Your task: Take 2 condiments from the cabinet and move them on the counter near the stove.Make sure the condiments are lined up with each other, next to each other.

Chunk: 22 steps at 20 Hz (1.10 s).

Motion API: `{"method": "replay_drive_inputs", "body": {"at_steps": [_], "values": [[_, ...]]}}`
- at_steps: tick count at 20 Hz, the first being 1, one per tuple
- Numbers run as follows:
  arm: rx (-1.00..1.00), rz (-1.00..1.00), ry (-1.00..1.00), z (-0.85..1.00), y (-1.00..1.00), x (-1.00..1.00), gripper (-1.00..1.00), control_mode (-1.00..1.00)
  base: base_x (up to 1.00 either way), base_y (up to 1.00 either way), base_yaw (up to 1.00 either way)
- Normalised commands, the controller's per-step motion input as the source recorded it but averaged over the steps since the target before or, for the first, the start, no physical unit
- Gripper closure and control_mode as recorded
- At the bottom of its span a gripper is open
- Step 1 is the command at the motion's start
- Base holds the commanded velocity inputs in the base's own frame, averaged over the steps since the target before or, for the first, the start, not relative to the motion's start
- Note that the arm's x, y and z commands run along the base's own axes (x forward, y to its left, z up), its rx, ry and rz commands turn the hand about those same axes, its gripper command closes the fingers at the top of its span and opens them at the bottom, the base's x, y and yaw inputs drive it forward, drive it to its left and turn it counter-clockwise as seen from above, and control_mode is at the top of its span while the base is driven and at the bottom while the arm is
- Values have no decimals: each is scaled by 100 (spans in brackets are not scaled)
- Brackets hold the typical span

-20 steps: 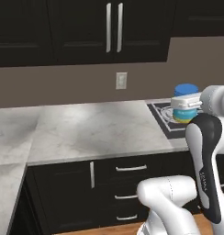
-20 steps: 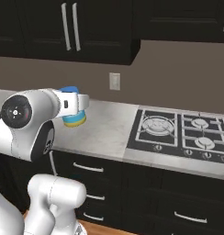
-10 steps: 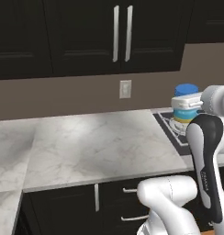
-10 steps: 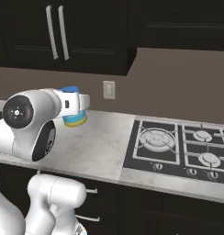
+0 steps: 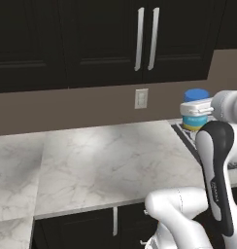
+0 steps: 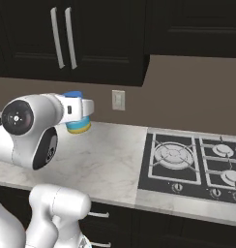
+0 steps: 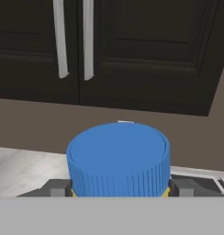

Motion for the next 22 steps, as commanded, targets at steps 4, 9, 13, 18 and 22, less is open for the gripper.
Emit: {"method": "replay_drive_inputs", "body": {"at_steps": [4,9,13,18,22], "values": [[0,0,0,0,0,0,100,100,0,0,0],[0,0,1,-22,0,15,100,-100,0,0,0],[0,6,3,-64,-32,47,100,-100,0,0,0],[1,10,5,-59,-67,37,100,-100,0,0,0],[1,7,1,-45,-64,30,100,-100,0,0,0]]}}
